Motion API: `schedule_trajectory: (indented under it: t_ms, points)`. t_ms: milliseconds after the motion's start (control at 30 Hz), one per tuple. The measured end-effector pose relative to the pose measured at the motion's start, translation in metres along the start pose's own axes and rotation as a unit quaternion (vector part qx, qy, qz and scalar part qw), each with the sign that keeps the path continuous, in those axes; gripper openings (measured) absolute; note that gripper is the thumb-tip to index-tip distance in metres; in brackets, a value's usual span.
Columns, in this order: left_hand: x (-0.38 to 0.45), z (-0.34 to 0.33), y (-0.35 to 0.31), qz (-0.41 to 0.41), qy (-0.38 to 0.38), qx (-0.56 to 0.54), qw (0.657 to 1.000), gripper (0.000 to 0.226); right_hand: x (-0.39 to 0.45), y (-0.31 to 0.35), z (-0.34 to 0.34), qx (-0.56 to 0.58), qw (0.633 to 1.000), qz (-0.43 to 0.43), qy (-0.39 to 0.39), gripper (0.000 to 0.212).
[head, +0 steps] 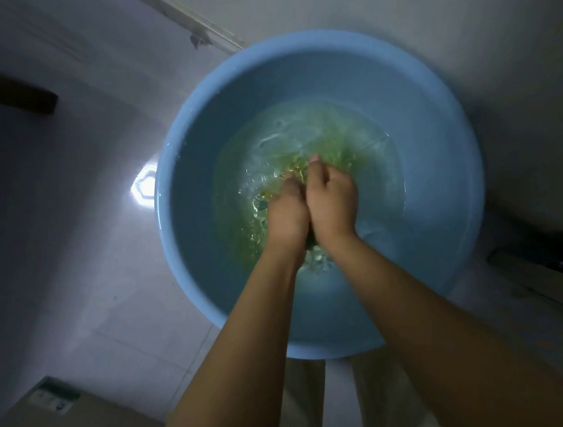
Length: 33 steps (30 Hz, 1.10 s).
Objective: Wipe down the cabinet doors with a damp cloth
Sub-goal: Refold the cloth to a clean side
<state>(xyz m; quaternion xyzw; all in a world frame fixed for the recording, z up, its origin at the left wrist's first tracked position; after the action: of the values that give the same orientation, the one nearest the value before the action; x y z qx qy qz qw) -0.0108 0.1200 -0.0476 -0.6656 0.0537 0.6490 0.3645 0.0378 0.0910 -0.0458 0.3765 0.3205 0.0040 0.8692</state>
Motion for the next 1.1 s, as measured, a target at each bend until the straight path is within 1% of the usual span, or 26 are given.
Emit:
schedule_trajectory:
  t_ms: [33, 100, 167, 200, 267, 333, 367, 400, 467, 533, 567, 600, 667, 733, 767, 833, 867, 900, 933, 967, 1033, 1100]
  points:
    - [0.000, -0.001, 0.001, 0.018, -0.002, -0.001, 1.000, 0.046, 0.008, -0.005, 0.000, -0.022, 1.000, 0.004, 0.017, 0.055]
    - [0.000, -0.003, 0.001, 0.019, -0.005, 0.007, 1.000, 0.048, 0.017, -0.013, -0.002, -0.066, 0.996, 0.015, 0.057, 0.057]
    - [-0.004, -0.005, 0.000, 0.019, -0.015, 0.018, 1.000, 0.049, 0.023, -0.020, 0.000, -0.094, 0.993, 0.010, 0.070, 0.056]
    - [-0.004, -0.005, 0.001, 0.012, -0.027, 0.026, 0.999, 0.051, 0.027, -0.023, 0.002, -0.107, 0.993, 0.001, 0.058, 0.055]
    - [-0.001, -0.005, 0.004, -0.008, -0.064, 0.039, 0.997, 0.051, 0.036, -0.033, 0.008, -0.117, 0.993, -0.028, -0.001, 0.048]
    - [0.004, -0.001, 0.008, 0.017, -0.076, 0.056, 0.995, 0.062, 0.040, -0.044, 0.013, -0.081, 0.994, -0.040, -0.062, 0.036]
    - [0.005, 0.003, 0.009, 0.038, -0.072, 0.061, 0.995, 0.065, 0.037, -0.049, 0.013, -0.070, 0.994, -0.049, -0.074, 0.031]
    - [0.007, 0.007, 0.010, 0.044, -0.067, 0.065, 0.995, 0.059, 0.034, -0.053, 0.013, -0.067, 0.993, -0.064, -0.071, 0.028]
    - [0.008, 0.011, 0.014, 0.046, -0.052, 0.068, 0.995, 0.051, 0.026, -0.056, 0.011, -0.063, 0.990, -0.123, -0.041, 0.028]
    - [0.007, 0.011, 0.016, 0.056, -0.031, 0.047, 0.997, 0.054, 0.019, -0.050, 0.011, -0.042, 0.983, -0.180, 0.017, 0.031]
    - [0.006, 0.010, 0.015, 0.061, -0.023, 0.039, 0.997, 0.054, 0.014, -0.043, 0.014, -0.025, 0.983, -0.179, 0.038, 0.033]
    - [0.005, 0.010, 0.013, 0.065, -0.008, 0.024, 0.998, 0.052, 0.005, -0.031, 0.017, -0.014, 0.987, -0.156, 0.048, 0.034]
    - [0.003, 0.008, 0.005, 0.055, 0.021, -0.006, 0.998, 0.044, -0.014, -0.007, 0.022, 0.012, 0.995, -0.088, 0.046, 0.030]
    - [-0.005, 0.006, -0.004, 0.033, 0.039, -0.018, 0.999, 0.049, -0.029, 0.010, 0.023, 0.036, 0.998, -0.038, 0.039, 0.031]
    - [-0.008, 0.003, -0.007, 0.017, 0.035, -0.011, 0.999, 0.048, -0.032, 0.014, 0.021, 0.050, 0.998, -0.027, 0.026, 0.032]
    - [-0.013, 0.001, -0.011, -0.042, 0.016, 0.061, 0.997, 0.037, -0.030, 0.018, 0.013, 0.114, 0.993, -0.019, -0.017, 0.031]
    - [-0.016, -0.001, -0.013, -0.074, 0.011, 0.089, 0.993, 0.033, -0.027, 0.019, 0.009, 0.144, 0.988, -0.024, -0.041, 0.024]
    - [-0.018, -0.001, -0.013, -0.092, 0.010, 0.091, 0.992, 0.030, -0.024, 0.019, 0.004, 0.165, 0.984, -0.033, -0.055, 0.016]
    - [-0.020, -0.001, -0.015, -0.096, 0.010, 0.081, 0.992, 0.031, -0.021, 0.018, 0.001, 0.177, 0.982, -0.048, -0.049, 0.013]
    - [-0.020, -0.001, -0.015, -0.093, 0.012, 0.054, 0.994, 0.037, -0.018, 0.016, -0.002, 0.189, 0.980, -0.065, -0.025, 0.013]
    - [-0.020, -0.001, -0.015, -0.067, 0.032, -0.023, 0.997, 0.056, -0.014, 0.008, -0.005, 0.222, 0.968, -0.112, 0.029, 0.012]
    - [-0.020, -0.006, -0.012, -0.072, 0.064, -0.035, 0.995, 0.069, -0.008, 0.000, -0.002, 0.245, 0.959, -0.141, 0.031, 0.007]
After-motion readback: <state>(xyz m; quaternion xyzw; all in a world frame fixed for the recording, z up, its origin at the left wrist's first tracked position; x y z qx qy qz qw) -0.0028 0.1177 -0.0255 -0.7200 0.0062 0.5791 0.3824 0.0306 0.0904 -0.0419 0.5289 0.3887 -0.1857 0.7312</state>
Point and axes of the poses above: each hand's wrist, its own x-axis towards the middle knuckle, its own z-axis out of the back of the hand, y = z × x, the point moved 1 cm from there along x, towards the middle knuckle, and after that the axes turned 2 degrees about x, right-handed, at the moved point
